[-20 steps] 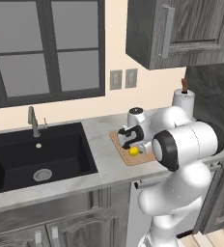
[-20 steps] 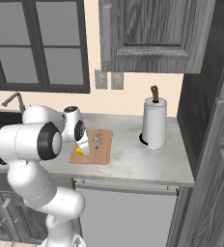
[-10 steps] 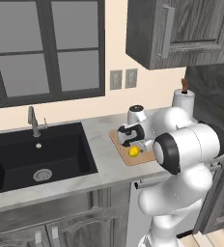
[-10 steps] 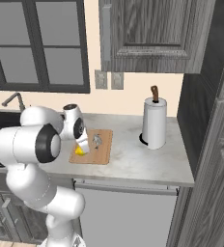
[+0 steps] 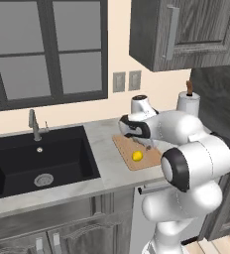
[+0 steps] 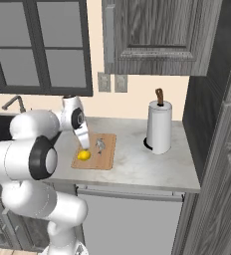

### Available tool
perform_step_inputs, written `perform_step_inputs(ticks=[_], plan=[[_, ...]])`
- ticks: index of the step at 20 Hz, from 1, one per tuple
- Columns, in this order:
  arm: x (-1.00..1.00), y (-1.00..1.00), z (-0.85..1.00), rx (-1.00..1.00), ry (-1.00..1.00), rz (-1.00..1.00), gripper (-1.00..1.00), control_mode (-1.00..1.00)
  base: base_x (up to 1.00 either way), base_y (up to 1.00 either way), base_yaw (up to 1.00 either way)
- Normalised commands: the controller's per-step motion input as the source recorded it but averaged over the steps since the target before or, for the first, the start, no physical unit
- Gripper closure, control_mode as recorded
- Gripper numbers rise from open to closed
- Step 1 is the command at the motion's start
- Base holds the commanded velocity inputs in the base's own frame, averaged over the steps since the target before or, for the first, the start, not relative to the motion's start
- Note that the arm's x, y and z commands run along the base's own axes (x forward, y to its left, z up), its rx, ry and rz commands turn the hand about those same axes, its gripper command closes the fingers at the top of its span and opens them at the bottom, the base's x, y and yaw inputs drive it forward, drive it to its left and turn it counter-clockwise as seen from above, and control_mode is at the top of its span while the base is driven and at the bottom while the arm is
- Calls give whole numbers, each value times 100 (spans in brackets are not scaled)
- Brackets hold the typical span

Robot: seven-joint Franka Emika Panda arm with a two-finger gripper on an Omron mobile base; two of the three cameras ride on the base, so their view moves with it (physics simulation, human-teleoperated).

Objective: Retrieve a lemon from the fridge and place it on the cutting board with the fish.

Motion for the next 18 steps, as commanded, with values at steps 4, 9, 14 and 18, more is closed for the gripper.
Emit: perform_step_inputs(ticks=[4, 9, 14, 18], plan=[[-71, 0, 40, 0, 17, 4, -100, -100, 0, 0, 0], [-98, -18, 33, 3, -1, 20, -100, -100, 0, 0, 0], [-100, -19, 15, 13, -26, 33, -100, -100, 0, 0, 0], [-100, -7, 46, 8, -23, 33, -100, -100, 0, 0, 0]])
